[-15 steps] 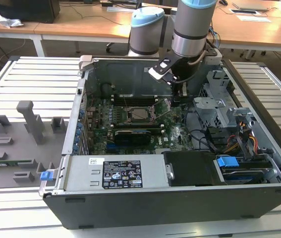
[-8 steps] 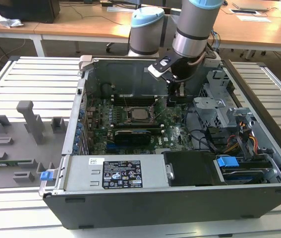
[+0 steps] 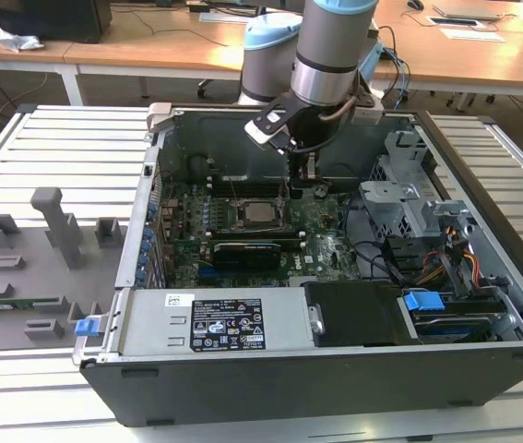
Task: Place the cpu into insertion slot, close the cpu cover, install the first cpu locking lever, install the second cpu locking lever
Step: 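Close the cpu cover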
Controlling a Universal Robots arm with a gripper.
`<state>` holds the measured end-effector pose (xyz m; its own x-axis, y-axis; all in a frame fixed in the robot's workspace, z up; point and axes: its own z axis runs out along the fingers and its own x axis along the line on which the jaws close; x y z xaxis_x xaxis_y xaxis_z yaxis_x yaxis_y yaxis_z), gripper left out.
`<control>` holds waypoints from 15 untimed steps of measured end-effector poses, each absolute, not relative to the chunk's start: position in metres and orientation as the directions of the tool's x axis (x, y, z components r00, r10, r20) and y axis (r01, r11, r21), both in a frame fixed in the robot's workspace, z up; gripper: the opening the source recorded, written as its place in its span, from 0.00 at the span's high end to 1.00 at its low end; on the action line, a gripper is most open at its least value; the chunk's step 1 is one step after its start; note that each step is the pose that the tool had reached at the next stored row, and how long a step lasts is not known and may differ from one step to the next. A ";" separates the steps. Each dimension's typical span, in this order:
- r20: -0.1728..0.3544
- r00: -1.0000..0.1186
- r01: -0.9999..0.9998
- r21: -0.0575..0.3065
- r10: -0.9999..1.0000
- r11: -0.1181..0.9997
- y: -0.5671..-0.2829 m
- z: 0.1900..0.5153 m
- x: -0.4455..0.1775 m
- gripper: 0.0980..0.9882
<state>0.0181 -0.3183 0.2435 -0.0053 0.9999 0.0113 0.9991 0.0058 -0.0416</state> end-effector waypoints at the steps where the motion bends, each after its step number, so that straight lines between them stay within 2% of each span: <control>1: 0.011 -0.005 0.999 -0.041 1.000 0.006 -0.318 0.243 0.016 0.99; 7: 0.011 -0.005 0.999 -0.037 1.000 0.006 -0.318 0.243 0.014 0.99; 10: 0.012 -0.006 1.000 0.007 1.000 0.006 -0.318 0.242 0.006 0.99; 15: 0.013 -0.006 1.000 0.014 1.000 0.006 -0.323 0.240 -0.008 0.99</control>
<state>-0.0081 -0.3226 0.2400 -0.0065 0.9999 0.0126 0.9999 0.0063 0.0142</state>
